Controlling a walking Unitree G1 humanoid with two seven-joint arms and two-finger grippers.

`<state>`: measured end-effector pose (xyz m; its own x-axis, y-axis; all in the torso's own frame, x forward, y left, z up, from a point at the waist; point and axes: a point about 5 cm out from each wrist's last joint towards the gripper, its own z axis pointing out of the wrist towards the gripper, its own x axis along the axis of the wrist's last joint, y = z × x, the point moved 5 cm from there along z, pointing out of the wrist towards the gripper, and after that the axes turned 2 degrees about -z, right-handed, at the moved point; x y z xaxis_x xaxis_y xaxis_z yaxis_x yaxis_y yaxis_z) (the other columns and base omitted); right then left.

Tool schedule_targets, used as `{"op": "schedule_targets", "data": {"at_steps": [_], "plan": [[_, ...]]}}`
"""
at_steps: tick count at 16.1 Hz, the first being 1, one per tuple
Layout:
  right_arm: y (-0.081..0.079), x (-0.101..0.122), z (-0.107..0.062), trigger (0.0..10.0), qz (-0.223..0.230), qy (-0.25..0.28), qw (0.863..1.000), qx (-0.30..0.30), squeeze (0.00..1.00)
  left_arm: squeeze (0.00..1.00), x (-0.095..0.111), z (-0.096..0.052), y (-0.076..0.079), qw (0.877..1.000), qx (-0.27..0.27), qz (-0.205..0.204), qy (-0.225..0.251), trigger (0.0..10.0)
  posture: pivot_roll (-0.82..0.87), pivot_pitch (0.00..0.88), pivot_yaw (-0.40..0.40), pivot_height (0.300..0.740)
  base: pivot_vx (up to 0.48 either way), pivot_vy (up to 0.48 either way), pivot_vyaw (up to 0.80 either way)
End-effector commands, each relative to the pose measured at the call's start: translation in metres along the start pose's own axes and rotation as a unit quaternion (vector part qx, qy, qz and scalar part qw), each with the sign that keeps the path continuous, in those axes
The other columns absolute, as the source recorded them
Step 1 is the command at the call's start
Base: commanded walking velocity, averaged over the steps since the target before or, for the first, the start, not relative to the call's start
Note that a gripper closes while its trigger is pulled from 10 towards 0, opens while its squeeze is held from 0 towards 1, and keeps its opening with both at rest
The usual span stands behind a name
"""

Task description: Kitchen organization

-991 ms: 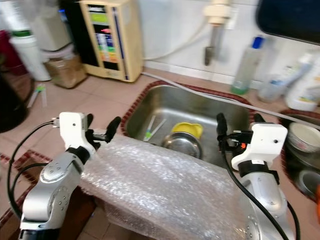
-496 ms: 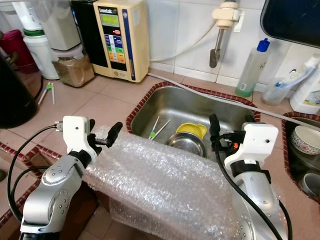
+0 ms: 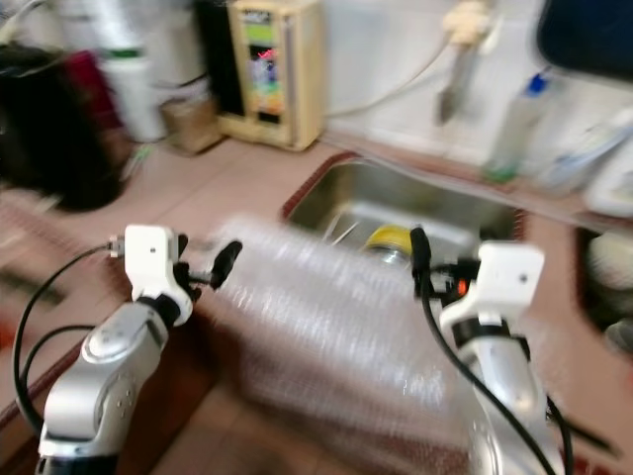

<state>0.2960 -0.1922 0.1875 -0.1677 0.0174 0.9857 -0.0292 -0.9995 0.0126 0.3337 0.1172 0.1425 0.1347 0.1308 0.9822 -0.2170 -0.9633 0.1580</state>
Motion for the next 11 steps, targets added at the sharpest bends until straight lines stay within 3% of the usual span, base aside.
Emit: {"op": "schedule_targets", "data": {"at_steps": [1,11], "plan": [[0.0008,-0.0006,-0.0005,10.0,0.004,-0.002,1.000,-0.006,0.00,0.00,0.0040,0.0004,0.0011,1.000,-0.004,0.007,0.002,10.0,-0.05,0.000,0.045,0.740,-0.296,0.000,0.00],[0.0008,-0.0021,0.0006,10.0,0.010,-0.001,1.000,-0.012,0.00,0.00,0.0013,0.0025,0.0040,1.000,-0.011,0.014,-0.007,10.0,-0.06,0.000,0.056,0.740,-0.297,0.000,0.00]]}}
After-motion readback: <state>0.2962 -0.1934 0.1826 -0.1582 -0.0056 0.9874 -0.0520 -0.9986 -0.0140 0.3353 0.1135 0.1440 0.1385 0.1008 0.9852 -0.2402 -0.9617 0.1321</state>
